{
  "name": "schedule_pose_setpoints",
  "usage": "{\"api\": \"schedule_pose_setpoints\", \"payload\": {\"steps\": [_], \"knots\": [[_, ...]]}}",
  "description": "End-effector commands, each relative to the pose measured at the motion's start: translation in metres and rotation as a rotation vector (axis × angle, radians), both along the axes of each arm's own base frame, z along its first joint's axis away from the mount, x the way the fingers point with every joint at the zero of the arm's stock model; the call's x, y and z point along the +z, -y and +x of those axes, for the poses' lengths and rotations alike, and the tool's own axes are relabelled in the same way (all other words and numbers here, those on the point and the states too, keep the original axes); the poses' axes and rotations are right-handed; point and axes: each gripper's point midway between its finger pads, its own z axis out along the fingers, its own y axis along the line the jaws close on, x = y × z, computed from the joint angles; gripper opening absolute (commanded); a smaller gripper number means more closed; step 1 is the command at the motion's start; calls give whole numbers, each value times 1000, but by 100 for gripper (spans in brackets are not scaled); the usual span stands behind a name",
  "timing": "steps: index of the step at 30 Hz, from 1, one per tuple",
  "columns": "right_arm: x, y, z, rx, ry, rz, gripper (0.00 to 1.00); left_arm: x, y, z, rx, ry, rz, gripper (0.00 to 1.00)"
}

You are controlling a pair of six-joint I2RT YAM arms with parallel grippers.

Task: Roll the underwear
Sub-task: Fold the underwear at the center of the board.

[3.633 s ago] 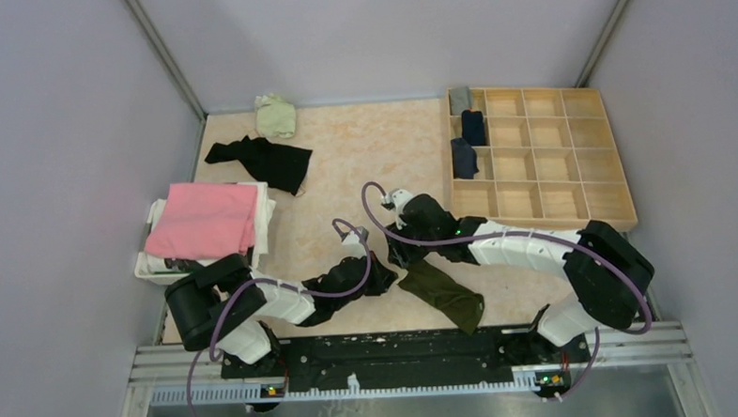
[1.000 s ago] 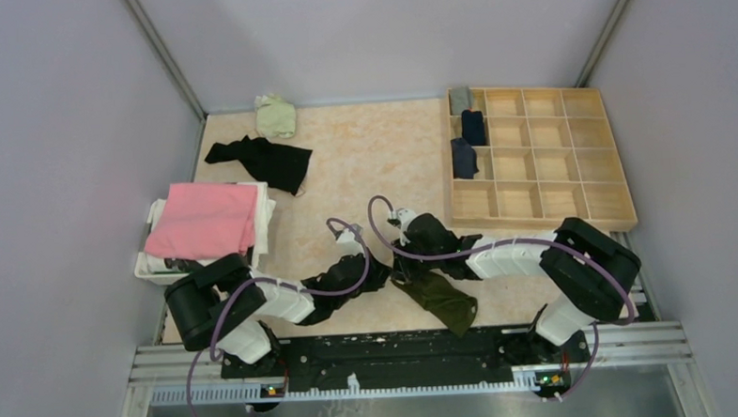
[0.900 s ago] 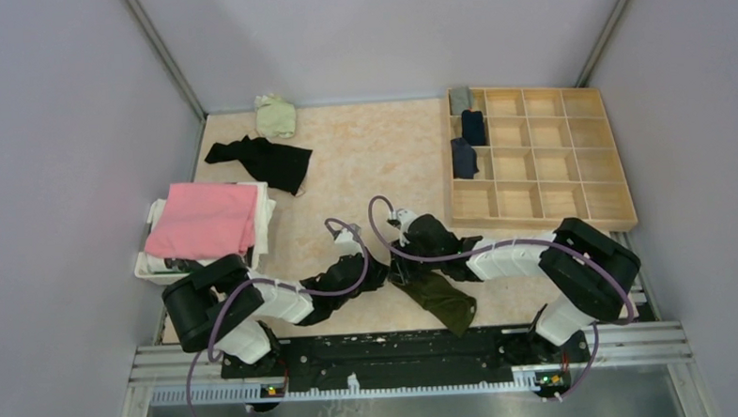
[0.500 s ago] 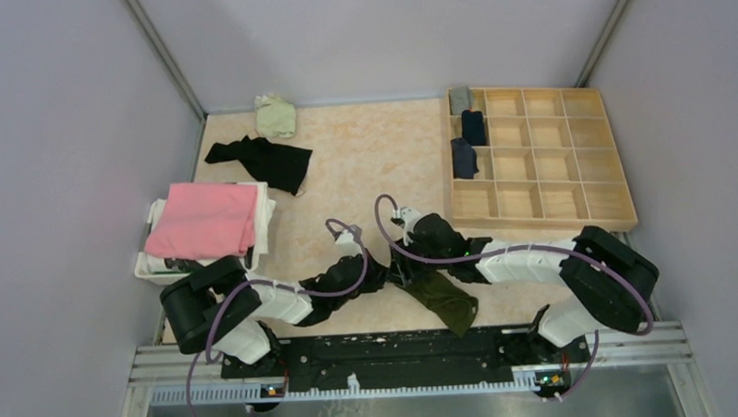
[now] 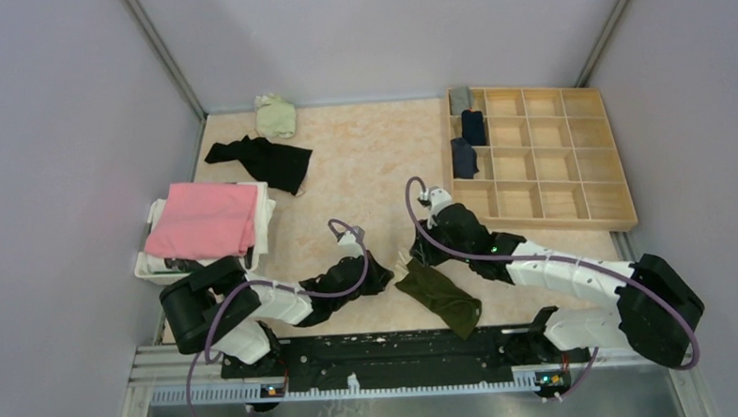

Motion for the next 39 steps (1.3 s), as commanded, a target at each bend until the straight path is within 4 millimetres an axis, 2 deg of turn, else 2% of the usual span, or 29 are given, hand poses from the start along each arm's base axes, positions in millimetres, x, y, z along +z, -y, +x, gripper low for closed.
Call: {"api": "schedule_pose_setpoints", "payload": {"steps": [1,4,8,15,18,26,39], "knots": [[-2,42,23,-188,30,-86,25,-1,1,-5,-17,-14,10,0],[-2,54,30,-235,47,-118,23,-1,1,-5,-16,-14,11,0],[-12,57,39,-240,29,-172,16,-1,2,-4,-19,-15,11,0],[-36,46,58,-202,-4,-238,16,-2,1,-5,-16,-17,16,0],[-45,35,60,-151,-20,-242,16,-2,1,-5,-16,-17,20,0],[-46,7,41,30,-63,-134,16,-2,-2,-4,-3,-15,24,0],[-31,-6,18,151,-85,-48,16,-4,-1,-4,-10,-20,24,0]]}}
